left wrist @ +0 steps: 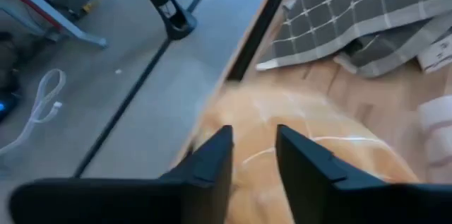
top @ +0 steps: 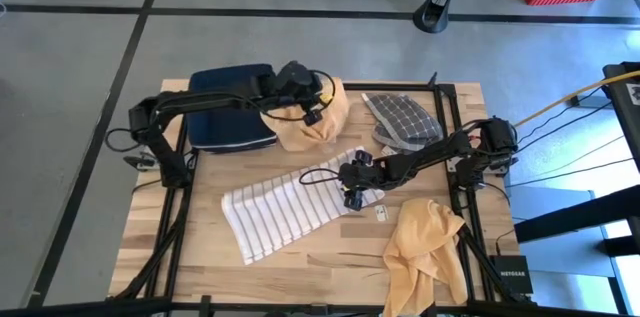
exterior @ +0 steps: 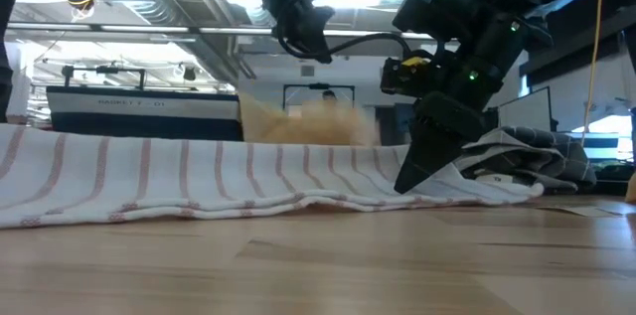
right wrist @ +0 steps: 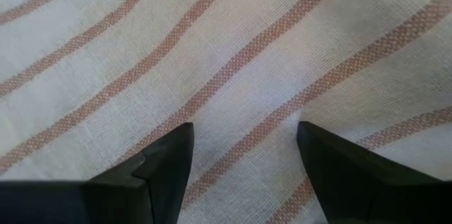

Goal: Fold towel
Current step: Fold the white towel

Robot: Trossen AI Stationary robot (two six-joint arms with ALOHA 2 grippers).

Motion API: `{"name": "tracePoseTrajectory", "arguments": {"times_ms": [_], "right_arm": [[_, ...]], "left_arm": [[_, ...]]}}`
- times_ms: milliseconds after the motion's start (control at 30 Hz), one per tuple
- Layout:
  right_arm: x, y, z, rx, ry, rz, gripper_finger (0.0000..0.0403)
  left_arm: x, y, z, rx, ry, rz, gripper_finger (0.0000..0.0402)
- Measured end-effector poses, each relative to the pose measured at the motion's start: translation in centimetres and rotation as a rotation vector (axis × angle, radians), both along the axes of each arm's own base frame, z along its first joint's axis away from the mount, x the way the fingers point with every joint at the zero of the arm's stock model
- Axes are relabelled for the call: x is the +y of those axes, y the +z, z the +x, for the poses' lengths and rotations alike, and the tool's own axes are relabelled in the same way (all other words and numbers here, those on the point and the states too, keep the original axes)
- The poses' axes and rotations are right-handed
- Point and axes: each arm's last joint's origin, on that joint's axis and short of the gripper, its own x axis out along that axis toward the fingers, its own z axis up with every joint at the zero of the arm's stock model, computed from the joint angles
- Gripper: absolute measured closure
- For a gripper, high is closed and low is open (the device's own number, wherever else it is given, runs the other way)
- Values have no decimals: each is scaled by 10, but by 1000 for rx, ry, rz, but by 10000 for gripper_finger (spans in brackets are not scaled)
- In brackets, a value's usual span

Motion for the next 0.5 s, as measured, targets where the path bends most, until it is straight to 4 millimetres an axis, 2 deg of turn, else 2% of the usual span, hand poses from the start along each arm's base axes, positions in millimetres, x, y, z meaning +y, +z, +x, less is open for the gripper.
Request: {"name": "tracePoseTrajectory", "arguments": {"times_ms": [133, 200, 300, 400, 500], "right_arm": [[0, 0, 0, 1, 0, 1, 146], [0, 0, 0, 0, 2, 0, 146], [0, 0, 0, 2, 5, -2, 146], [0, 0, 0, 3, 16, -9, 146], [0, 0, 0, 4, 21, -13, 146]], "left_arm": [[-20, 38, -16, 44, 16, 42, 258], [-37, 63, -32, 30, 26, 26, 249], [-71, 83, -61, 18, 3, -48, 247], [-113, 82, -87, 68, -42, -153, 253], [-154, 60, -108, 136, -80, -245, 261]]}}
